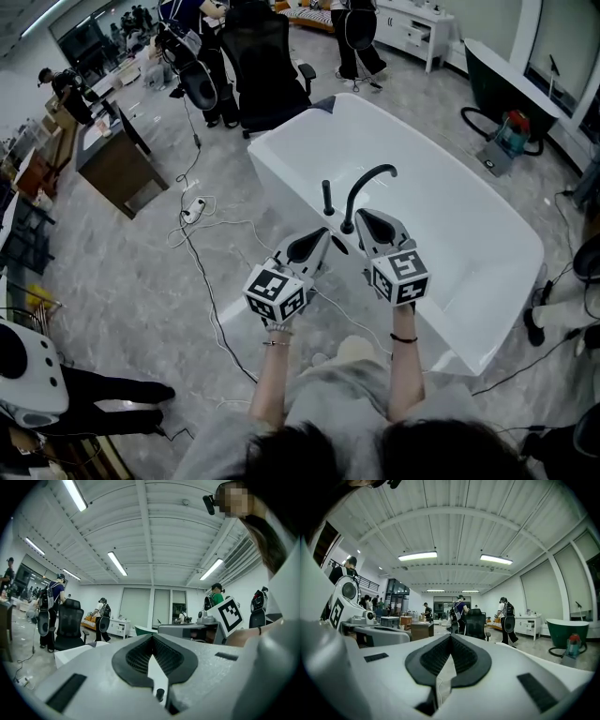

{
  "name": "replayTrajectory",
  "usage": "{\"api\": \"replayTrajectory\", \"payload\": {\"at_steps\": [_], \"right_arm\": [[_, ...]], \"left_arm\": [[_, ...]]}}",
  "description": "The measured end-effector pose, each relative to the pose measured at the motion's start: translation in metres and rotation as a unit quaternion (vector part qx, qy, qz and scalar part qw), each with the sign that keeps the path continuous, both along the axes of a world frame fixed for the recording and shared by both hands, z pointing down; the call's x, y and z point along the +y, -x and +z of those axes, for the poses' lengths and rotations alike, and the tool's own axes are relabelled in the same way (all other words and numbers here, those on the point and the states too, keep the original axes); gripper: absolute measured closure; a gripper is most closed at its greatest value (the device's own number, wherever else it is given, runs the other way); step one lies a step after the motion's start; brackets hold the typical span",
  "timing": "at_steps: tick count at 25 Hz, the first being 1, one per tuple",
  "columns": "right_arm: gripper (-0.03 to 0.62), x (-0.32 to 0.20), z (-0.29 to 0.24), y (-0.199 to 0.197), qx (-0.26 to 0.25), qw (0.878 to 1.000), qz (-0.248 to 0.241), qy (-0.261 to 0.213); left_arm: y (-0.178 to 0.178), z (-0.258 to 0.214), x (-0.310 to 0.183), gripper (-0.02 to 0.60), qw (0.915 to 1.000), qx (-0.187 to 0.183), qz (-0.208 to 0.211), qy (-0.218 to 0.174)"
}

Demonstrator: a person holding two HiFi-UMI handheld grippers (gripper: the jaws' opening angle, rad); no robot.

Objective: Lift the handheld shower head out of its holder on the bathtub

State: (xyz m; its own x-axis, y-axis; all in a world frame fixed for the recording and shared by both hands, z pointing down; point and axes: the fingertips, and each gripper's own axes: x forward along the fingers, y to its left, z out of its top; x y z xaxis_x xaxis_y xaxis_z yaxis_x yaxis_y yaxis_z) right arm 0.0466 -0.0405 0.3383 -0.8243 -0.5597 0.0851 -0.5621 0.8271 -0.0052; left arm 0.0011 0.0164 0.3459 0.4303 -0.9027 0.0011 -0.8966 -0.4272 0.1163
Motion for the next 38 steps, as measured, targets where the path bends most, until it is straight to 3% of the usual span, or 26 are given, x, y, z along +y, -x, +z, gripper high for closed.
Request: {"api": "replayTrajectory", "payload": {"at_steps": [6,11,28,38], "right_arm": [[0.594,-0.005,0.006,0.035,0.009,1.000,-0.022,0.001],[0.592,-0.018,0.004,0.062,0.016,0.999,-0.046,0.002],[0.592,-0.126,0.001,0.116,0.005,0.999,-0.036,0.010],[0.592,-0.171,0.041,0.115,0.018,0.998,0.011,0.054]], "left_arm": [[0.037,0.012,0.013,0.577,0.9993,0.008,-0.036,0.003],[0.058,0.011,-0.005,0.577,0.9983,0.019,-0.055,0.004],[0.105,0.004,-0.119,0.577,0.9995,0.001,-0.028,0.012],[0.113,0.040,-0.166,0.577,0.9980,0.019,0.005,0.060]]}}
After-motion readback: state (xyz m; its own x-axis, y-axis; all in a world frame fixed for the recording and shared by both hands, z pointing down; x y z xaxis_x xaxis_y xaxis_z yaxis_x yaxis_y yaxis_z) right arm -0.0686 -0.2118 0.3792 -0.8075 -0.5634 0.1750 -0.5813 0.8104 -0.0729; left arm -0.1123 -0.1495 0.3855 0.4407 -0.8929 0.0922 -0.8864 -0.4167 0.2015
